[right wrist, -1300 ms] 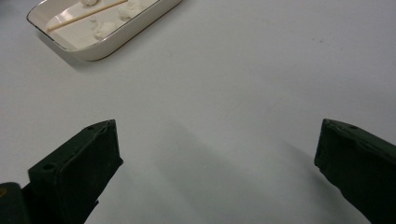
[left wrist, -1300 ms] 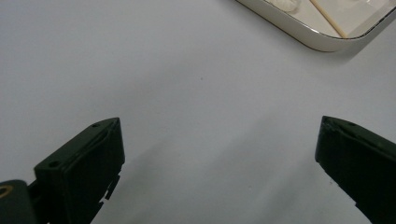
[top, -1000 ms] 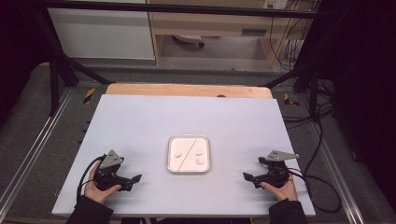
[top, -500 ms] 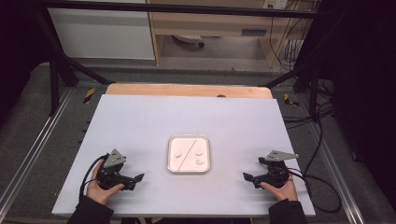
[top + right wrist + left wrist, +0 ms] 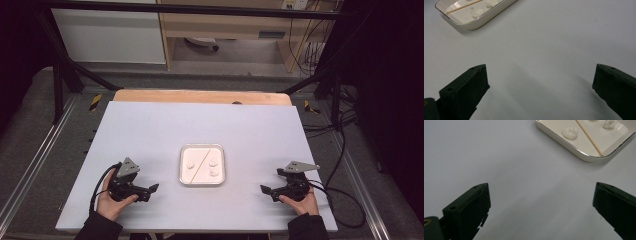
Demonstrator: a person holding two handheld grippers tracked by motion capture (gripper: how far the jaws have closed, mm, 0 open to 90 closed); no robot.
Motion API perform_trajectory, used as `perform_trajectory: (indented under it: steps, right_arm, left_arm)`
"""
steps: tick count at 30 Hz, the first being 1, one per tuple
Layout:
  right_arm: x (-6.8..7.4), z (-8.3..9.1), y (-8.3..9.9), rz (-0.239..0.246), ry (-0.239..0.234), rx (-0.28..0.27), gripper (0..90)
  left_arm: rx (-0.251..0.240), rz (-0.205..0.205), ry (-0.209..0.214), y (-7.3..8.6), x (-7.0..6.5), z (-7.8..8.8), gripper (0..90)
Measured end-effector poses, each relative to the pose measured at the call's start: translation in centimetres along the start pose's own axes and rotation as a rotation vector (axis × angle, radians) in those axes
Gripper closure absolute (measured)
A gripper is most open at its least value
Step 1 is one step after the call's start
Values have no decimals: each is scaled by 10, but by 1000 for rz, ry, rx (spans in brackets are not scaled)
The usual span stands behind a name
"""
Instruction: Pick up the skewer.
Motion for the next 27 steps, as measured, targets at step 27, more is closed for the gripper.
perform_trajectory:
  steps: [27]
  right_arm:
    - [0, 0, 0, 8, 4, 4, 8]
  left_arm:
    - [13, -36, 39, -45, -49, -40, 45]
Point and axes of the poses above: each handheld gripper's, and its own axes: z roughly backward along the jaws, y roughly out of its underside, x roughly to its left, the point moved 1 cm from there along -z, roughly forward along the jaws, and after that the axes turned 14 degrees about -x, right-handed, at the moved point
